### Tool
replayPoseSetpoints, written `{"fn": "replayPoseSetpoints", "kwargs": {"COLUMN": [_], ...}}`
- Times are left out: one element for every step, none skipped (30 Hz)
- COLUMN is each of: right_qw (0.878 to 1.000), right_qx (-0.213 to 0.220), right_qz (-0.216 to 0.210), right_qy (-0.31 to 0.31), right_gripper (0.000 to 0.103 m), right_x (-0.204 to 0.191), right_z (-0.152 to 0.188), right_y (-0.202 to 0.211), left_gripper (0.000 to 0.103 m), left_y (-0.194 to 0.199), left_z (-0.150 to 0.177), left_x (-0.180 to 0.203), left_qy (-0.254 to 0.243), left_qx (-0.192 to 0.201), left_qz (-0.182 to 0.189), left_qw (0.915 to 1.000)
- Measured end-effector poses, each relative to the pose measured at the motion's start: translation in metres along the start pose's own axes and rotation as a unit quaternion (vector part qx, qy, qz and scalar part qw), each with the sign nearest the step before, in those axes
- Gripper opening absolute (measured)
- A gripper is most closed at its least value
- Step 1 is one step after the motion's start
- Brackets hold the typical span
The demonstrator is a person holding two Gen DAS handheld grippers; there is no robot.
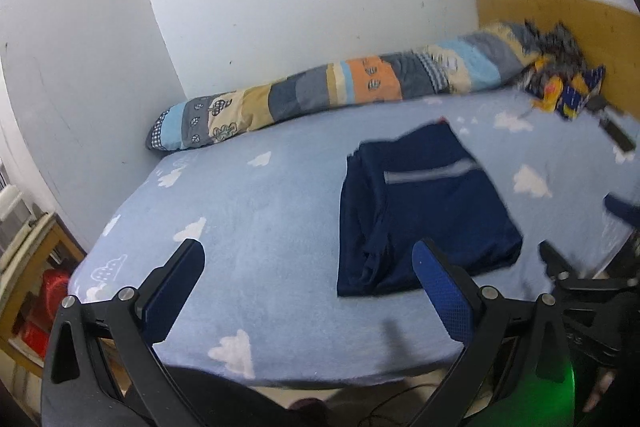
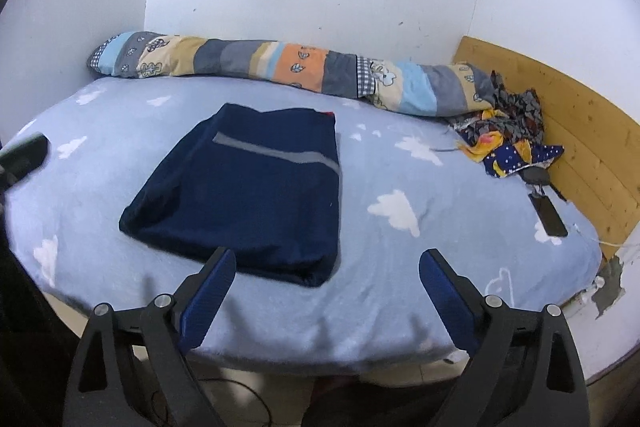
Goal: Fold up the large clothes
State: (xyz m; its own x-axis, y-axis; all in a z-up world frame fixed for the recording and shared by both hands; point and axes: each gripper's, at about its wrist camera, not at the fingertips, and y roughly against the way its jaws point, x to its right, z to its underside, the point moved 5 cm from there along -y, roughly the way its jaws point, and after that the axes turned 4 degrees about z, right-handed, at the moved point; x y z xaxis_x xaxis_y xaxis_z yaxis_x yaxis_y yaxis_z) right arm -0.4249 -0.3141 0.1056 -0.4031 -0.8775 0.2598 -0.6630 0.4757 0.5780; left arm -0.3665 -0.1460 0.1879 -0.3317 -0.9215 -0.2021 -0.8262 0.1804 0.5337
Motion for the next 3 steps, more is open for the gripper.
{"fn": "replayPoseSetpoints", "kwargs": {"right_qw": [1.0,1.0,1.0], "right_qx": [-0.002,-0.004,-0.005], "right_qz": [-0.006,-0.011,-0.014], "right_qy": [-0.006,-0.016,-0.027], "right_gripper": [0.095,0.095,0.095], "right_x": [0.002,0.006,0.012], "right_z": [-0.005,-0.013,-0.022], "right_y": [-0.003,-0.007,-0.011], "left_gripper": [0.103,0.103,0.103], "left_y": [0.0,-0.003,-0.008], "left_z": [-0.006,-0.011,-0.017], "left_x": [-0.007,-0.013,-0.02], "left_qy": [0.009,0.016,0.024], "left_qx": [-0.002,-0.004,-0.006], "left_qz": [-0.004,-0.007,-0.006], "left_qw": [1.0,0.9998,0.9997]}}
